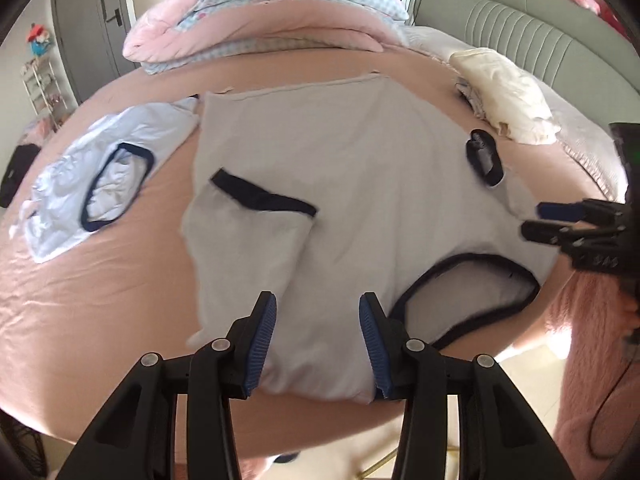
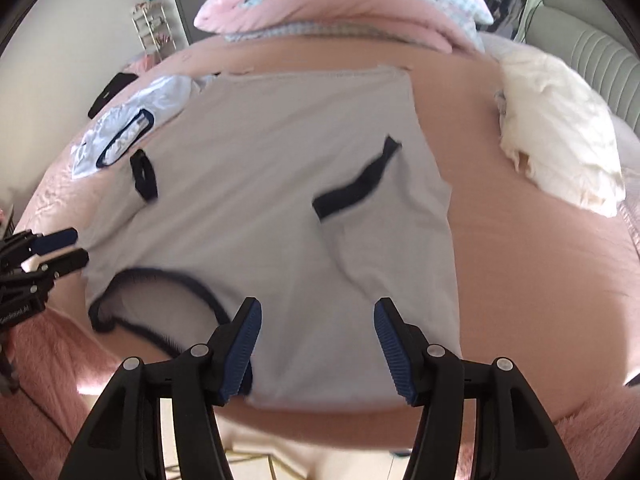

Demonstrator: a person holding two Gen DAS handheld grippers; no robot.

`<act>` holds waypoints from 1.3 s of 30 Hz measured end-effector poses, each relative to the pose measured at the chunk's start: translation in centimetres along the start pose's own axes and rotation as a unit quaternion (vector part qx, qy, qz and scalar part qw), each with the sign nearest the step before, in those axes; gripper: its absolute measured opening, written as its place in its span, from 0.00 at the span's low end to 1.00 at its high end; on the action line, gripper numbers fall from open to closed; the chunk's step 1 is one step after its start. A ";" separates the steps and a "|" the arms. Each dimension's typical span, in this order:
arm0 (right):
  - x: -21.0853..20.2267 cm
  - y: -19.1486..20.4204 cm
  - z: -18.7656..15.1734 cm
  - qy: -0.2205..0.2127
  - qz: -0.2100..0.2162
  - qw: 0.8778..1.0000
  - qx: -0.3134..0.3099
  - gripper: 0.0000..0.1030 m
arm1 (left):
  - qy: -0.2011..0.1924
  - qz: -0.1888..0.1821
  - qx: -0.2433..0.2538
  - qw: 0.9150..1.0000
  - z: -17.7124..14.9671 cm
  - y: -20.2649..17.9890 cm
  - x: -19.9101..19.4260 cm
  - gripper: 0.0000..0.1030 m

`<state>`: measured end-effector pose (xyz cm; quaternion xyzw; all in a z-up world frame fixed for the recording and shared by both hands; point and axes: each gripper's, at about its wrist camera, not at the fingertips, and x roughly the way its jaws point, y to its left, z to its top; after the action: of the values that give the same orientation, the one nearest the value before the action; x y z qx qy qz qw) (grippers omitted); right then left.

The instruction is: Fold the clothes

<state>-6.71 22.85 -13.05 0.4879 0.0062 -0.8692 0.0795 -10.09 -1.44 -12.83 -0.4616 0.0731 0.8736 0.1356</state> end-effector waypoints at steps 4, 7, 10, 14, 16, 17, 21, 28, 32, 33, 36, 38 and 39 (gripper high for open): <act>2.3 1.2 -1.9 0.022 -0.040 0.998 -0.047 0.59 | 0.040 0.020 0.030 0.999 -1.6 -2.8 2.2 0.39; 1.9 1.7 -3.5 0.034 -0.051 0.995 -0.077 0.59 | 0.041 -0.006 0.060 0.997 -3.5 -4.0 1.7 0.39; 0.8 0.8 -3.9 0.051 -0.039 0.995 -0.076 0.59 | 0.042 -0.027 0.046 0.998 -3.0 -3.7 0.9 0.39; -1.3 -1.1 -2.2 0.034 -0.005 0.999 -0.018 0.59 | -0.030 -0.078 -0.038 0.996 -0.1 -1.6 -0.9 0.39; -1.7 -1.3 -1.0 0.009 0.011 1.000 0.006 0.59 | -0.039 -0.056 -0.054 0.996 1.0 -1.3 -0.1 0.39; -1.6 -1.3 -0.5 -0.001 0.017 1.000 0.013 0.59 | -0.028 -0.038 -0.061 0.997 1.3 -1.2 0.8 0.39; 2.1 0.4 -0.7 0.046 -0.017 0.999 -0.002 0.59 | 0.046 0.005 -0.061 0.997 0.0 -1.6 4.3 0.39; 0.7 1.8 -3.2 0.029 -0.052 0.997 -0.056 0.62 | 0.021 0.055 0.014 0.998 -3.8 -5.3 1.6 0.40; -0.8 -0.2 -3.1 0.015 -0.012 1.000 0.018 0.62 | -0.024 0.040 -0.030 0.998 -3.9 -4.0 -0.4 0.40; -1.5 -0.8 -3.2 0.001 -0.004 0.999 0.039 0.62 | -0.040 0.040 -0.064 0.996 -3.8 -2.6 -1.1 0.40; -3.1 -2.8 -3.5 -0.044 -0.012 0.993 0.109 0.62 | -0.074 0.068 -0.189 0.977 -4.2 2.7 -2.8 0.40; -3.5 -4.4 -3.8 -0.055 -0.034 0.986 0.150 0.62 | -0.078 0.088 -0.258 0.959 -4.9 6.0 -3.0 0.40; -3.8 -5.1 -4.0 -0.061 -0.045 0.982 0.171 0.62 | -0.073 0.088 -0.286 0.951 -5.4 7.5 -2.7 0.40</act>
<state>-2.16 28.76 -12.27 0.4399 -0.1255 -0.8881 -0.0444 -6.74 -10.42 -13.63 -0.4076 -0.1501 0.8977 -0.0742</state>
